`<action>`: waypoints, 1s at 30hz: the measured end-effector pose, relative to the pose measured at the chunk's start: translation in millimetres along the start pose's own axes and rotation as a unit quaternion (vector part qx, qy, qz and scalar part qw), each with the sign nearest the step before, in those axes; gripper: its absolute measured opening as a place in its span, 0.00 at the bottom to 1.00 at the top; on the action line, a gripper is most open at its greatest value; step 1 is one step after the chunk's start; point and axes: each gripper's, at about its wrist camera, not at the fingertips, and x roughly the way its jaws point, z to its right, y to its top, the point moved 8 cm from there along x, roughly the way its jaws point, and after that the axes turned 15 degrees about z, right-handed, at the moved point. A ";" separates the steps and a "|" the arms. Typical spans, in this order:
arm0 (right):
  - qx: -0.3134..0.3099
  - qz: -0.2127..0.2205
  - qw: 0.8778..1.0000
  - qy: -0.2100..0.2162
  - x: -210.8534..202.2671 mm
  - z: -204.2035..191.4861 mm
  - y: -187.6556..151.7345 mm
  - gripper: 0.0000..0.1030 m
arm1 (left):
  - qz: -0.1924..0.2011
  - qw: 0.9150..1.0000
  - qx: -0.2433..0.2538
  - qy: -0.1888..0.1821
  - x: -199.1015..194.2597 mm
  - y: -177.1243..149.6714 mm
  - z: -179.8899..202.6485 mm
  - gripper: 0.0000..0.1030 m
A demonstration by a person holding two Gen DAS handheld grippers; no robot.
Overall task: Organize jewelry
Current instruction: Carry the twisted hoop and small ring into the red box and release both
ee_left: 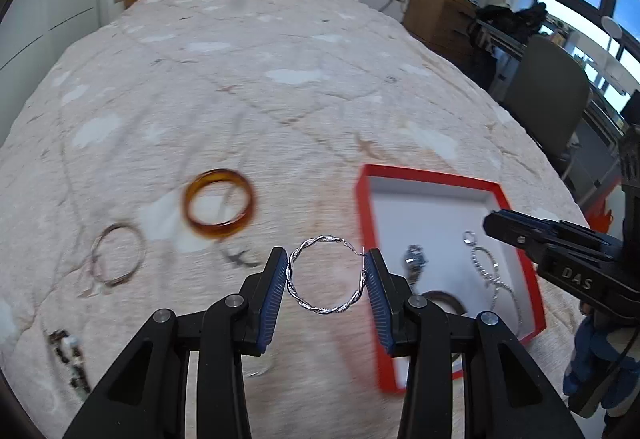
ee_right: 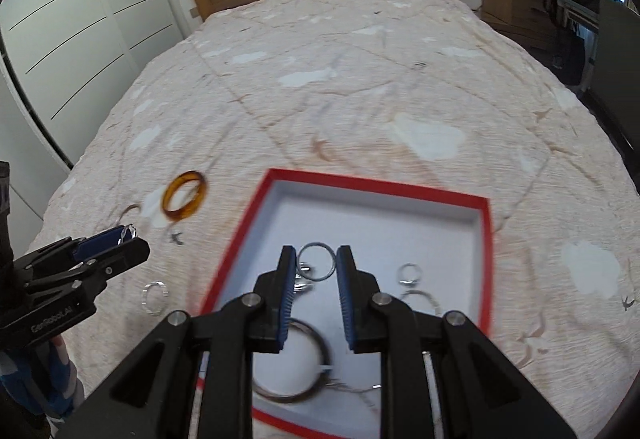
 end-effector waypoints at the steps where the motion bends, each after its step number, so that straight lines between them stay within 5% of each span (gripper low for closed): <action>1: 0.000 -0.002 1.000 -0.003 3.2 9.4 0.0 0.19 | -0.003 1.000 0.003 -0.006 6.0 0.0 8.7 0.38; 11: -0.007 -0.043 0.999 -0.007 38.6 63.3 -17.5 0.19 | -0.043 0.998 0.028 -0.036 70.1 -12.3 67.3 0.38; 19: -0.020 -0.066 0.998 -0.008 56.6 72.7 -26.2 0.19 | -0.081 0.996 0.030 -0.026 96.5 -25.5 71.1 0.38; 30: -0.048 -0.083 0.995 -0.023 63.7 73.4 -33.2 0.20 | -0.084 0.995 0.055 -0.018 100.5 -32.6 74.5 0.39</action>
